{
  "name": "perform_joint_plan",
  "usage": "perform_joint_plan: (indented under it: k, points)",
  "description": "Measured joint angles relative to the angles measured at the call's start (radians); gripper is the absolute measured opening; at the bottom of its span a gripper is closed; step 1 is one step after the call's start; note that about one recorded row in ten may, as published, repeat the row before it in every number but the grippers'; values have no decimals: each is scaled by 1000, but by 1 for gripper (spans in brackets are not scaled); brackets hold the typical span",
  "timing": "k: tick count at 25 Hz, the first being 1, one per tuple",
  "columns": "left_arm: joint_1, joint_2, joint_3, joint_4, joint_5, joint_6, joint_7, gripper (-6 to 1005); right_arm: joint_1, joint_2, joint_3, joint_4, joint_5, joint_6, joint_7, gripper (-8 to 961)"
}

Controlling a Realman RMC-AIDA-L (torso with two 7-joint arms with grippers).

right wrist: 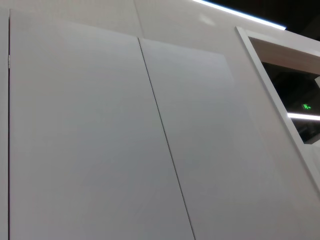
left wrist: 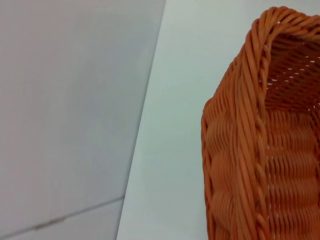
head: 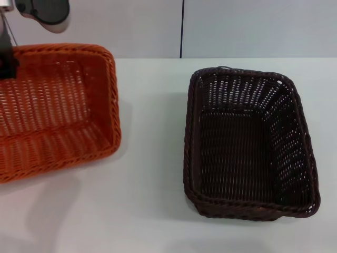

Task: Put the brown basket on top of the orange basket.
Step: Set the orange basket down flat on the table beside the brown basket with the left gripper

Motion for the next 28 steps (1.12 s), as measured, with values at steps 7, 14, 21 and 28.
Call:
perform_joint_plan:
  k: [7, 14, 21, 28]
  points:
    - [-8, 1, -8, -2, -55, -2, 102, 127, -1, 1, -1, -13, -1, -15, 0, 666]
    - [-20, 2, -29, 0, -83, -16, 174, 130, -9, 0, -1, -27, -2, -40, 0, 666]
    - [-34, -3, 7, -7, -101, -38, 184, 132, -14, 1, -1, -36, -1, -54, 0, 665]
    - [-49, -5, 23, -11, -130, -50, 181, 135, -17, 2, -1, -37, -2, -56, 0, 665]
